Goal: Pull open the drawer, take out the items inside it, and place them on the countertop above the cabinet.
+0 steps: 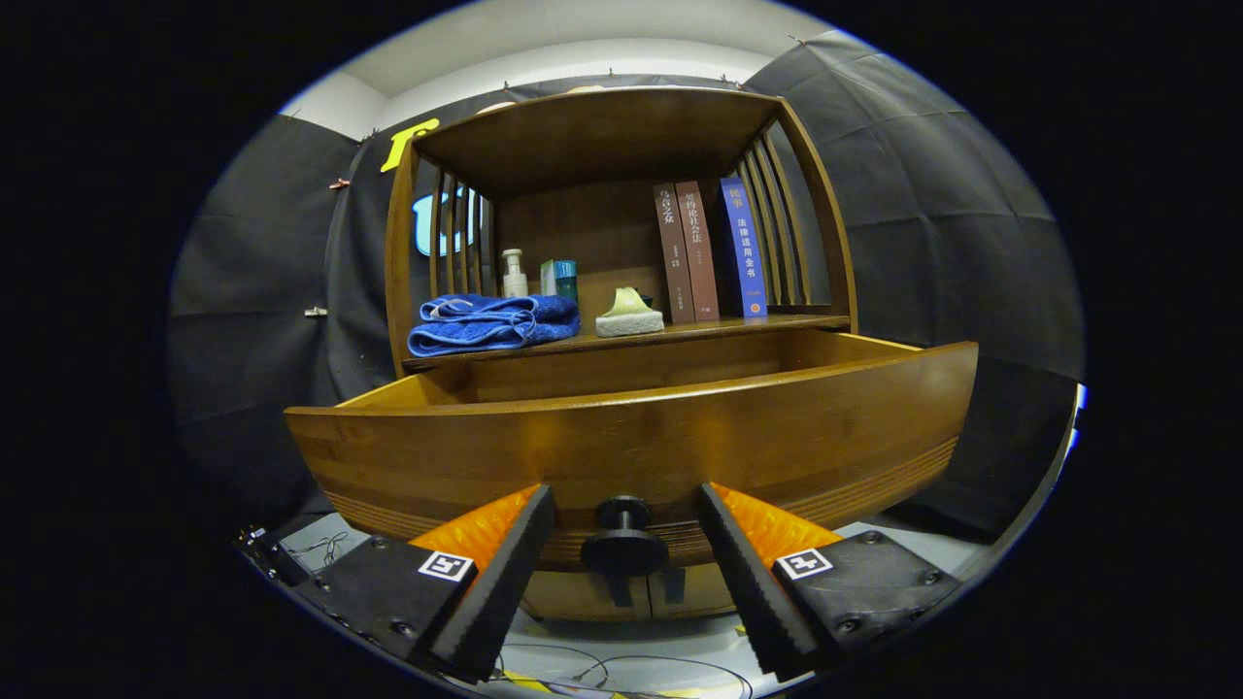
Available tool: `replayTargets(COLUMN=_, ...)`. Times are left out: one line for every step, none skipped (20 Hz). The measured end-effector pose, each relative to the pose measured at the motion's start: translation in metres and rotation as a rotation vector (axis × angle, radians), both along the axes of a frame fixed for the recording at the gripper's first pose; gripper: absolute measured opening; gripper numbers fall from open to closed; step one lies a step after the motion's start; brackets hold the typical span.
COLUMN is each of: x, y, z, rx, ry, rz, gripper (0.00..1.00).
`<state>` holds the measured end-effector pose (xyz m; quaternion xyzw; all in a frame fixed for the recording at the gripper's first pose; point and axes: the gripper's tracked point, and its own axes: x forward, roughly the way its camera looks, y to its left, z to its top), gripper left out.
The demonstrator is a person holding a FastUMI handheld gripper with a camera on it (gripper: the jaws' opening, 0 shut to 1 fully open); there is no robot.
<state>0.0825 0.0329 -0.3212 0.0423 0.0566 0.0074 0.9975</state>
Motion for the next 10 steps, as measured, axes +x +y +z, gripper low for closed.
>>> replayTargets(x=0.004, y=0.000, z=0.002, rx=-0.017, ry=-0.006, rz=0.001, gripper=0.98)
replayTargets(x=0.006, y=0.000, z=0.001, rx=-0.034, ry=-0.003, rz=0.002, gripper=0.97)
replayTargets(x=0.012, y=0.000, z=0.002, rx=-0.043, ry=0.000, rz=0.002, gripper=0.98)
replayTargets(x=0.017, y=0.000, z=0.003, rx=-0.042, ry=-0.003, rz=0.000, gripper=0.98)
replayTargets(x=0.023, y=0.000, z=0.005, rx=-0.037, ry=-0.009, rz=-0.001, gripper=0.98)
replayTargets(x=0.030, y=0.001, z=0.007, rx=-0.036, ry=-0.014, rz=-0.002, gripper=0.98)
replayTargets(x=0.039, y=0.001, z=0.007, rx=-0.039, ry=-0.010, rz=0.000, gripper=0.98)
replayTargets(x=0.043, y=0.002, z=0.006, rx=-0.046, ry=-0.002, rz=0.000, gripper=0.97)
replayTargets(x=0.049, y=0.002, z=0.006, rx=-0.054, ry=0.009, rz=0.002, gripper=0.98)
replayTargets(x=0.055, y=0.002, z=0.006, rx=-0.065, ry=0.020, rz=0.003, gripper=0.98)
